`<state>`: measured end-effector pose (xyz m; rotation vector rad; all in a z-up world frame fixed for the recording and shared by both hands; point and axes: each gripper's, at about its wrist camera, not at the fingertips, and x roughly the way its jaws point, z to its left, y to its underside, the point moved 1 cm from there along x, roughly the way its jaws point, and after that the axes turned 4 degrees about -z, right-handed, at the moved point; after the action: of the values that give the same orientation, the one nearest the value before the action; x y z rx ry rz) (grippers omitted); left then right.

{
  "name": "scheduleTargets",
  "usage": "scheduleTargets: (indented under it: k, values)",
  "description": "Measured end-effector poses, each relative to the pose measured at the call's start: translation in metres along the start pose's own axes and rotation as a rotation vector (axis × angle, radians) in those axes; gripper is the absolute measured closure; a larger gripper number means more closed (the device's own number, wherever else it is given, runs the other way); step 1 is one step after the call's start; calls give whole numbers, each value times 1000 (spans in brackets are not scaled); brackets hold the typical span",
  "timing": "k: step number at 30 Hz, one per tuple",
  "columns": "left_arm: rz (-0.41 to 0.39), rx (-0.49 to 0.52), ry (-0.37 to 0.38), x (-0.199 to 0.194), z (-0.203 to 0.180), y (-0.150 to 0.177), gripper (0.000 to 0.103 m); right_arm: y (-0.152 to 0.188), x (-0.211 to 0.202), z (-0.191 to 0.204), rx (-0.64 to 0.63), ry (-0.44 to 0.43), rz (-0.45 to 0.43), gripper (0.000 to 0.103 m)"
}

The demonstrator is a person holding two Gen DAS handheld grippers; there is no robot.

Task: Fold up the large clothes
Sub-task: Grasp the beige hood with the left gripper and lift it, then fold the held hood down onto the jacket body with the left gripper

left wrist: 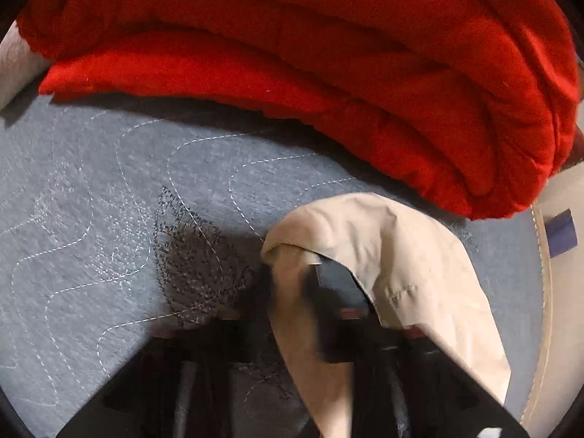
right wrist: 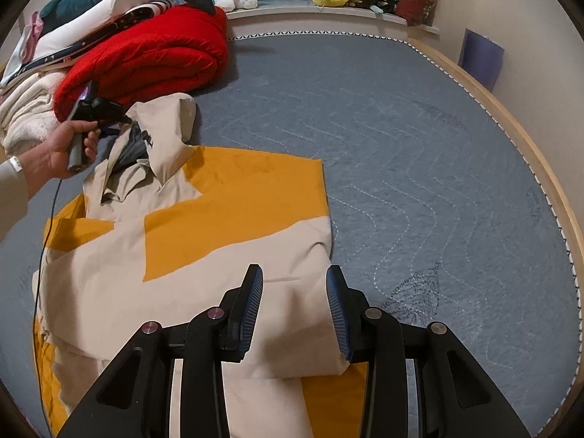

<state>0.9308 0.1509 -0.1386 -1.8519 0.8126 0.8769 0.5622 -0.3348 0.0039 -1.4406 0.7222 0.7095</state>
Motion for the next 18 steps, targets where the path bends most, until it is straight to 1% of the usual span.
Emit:
scheduleTargets:
  k: [2, 5, 7, 9, 11, 12, 13, 14, 15, 16, 17, 18]
  values:
    - [-39, 18, 13, -16, -6, 4, 100, 0, -1, -1, -2, 6, -2, 66]
    - [-96, 60, 75, -57, -21, 15, 102, -4, -6, -6, 35, -5, -6, 66]
    - [-153, 150, 112, -102, -38, 32, 102, -8, -9, -9, 56, -11, -12, 66]
    - [-191, 235, 154, -145, -54, 56, 102, -11, -16, -10, 74, -33, -19, 66]
    - [-216, 325, 178, -184, -69, 78, 102, -15, -26, -12, 83, -49, -40, 66]
    - [-235, 393, 193, -215, -78, 102, 102, -17, -32, -13, 91, -53, -53, 66]
    - [-241, 436, 221, -238, -84, 121, 102, -20, -38, -14, 103, -61, -67, 66]
    - [-242, 466, 238, -250, -95, 134, 102, -21, -42, -15, 113, -68, -76, 66]
    - [-249, 521, 251, -278, -99, 165, 102, -22, -47, -16, 126, -77, -85, 66]
    - [-249, 562, 255, -297, -101, 192, 102, -23, -52, -17, 136, -85, -91, 66]
    - [-246, 589, 256, -311, -96, 208, 102, -23, -56, -16, 145, -96, -94, 66]
    - [-245, 645, 238, -330, -95, 243, 102, -23, -59, -16, 148, -108, -96, 66]
